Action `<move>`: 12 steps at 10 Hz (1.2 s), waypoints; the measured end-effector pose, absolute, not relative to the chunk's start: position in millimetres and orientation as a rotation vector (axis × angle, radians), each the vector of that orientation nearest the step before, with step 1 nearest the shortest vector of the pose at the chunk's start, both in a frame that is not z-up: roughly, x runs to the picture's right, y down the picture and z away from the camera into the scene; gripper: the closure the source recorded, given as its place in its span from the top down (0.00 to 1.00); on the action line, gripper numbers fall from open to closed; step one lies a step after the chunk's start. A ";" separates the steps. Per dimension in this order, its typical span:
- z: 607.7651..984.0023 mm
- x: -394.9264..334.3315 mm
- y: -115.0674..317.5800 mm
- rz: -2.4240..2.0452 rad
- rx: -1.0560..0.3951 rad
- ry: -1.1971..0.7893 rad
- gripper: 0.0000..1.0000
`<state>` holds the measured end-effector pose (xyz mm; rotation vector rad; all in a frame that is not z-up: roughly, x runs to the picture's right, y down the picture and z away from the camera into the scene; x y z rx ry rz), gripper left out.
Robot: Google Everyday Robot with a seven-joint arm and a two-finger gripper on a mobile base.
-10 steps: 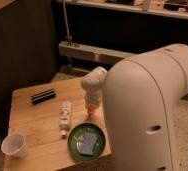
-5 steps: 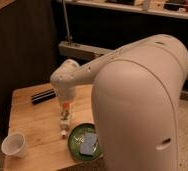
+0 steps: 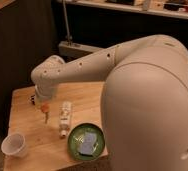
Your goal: Place the pepper in the ceramic cup
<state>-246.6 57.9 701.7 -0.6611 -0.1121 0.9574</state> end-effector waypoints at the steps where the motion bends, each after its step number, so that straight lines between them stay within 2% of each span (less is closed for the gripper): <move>1: 701.8 -246.6 58.0 0.957 -0.662 -0.112 0.06; 12: 701.1 -249.3 57.3 0.941 -0.675 -0.133 0.06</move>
